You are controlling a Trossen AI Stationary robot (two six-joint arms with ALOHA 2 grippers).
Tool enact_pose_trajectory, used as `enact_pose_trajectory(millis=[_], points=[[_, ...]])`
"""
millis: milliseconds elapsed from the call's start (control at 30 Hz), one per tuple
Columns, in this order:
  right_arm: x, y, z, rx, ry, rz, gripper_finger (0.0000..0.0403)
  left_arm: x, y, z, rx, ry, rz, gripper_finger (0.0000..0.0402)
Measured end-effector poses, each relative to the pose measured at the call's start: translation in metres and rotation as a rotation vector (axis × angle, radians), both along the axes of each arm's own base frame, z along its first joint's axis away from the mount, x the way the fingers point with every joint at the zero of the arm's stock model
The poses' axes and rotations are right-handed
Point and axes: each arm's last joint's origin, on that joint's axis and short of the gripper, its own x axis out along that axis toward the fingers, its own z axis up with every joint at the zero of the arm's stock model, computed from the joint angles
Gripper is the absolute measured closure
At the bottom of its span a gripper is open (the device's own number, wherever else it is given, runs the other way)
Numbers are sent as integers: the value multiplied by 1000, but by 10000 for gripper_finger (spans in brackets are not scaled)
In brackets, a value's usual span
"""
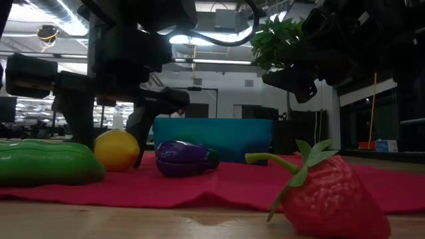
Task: Pick and placing Produce into tupperware
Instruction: Put the yellow lemon into the blue bin
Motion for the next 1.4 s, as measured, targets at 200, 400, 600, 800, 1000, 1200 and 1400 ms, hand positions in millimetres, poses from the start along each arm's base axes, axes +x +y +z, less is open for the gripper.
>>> enact_pose_trajectory(millis=[200,400,600,800,1000,1200,1400], points=[[0,0,0,0,0,0,136,0,0,0,-1,0,3,204],[0,0,0,0,0,0,136,0,0,0,-9,9,46,203],[0,0,0,0,0,0,136,-1,0,0,-16,23,88,203],[0,0,0,0,0,0,136,-2,1,5,-20,12,94,203],[0,0,0,0,0,0,136,-4,4,28,-41,-73,113,203],[0,0,0,-1,0,1,136,-10,8,61,-92,-182,158,203],[0,0,0,-4,-1,1,136,-23,14,94,-105,-290,199,203]])
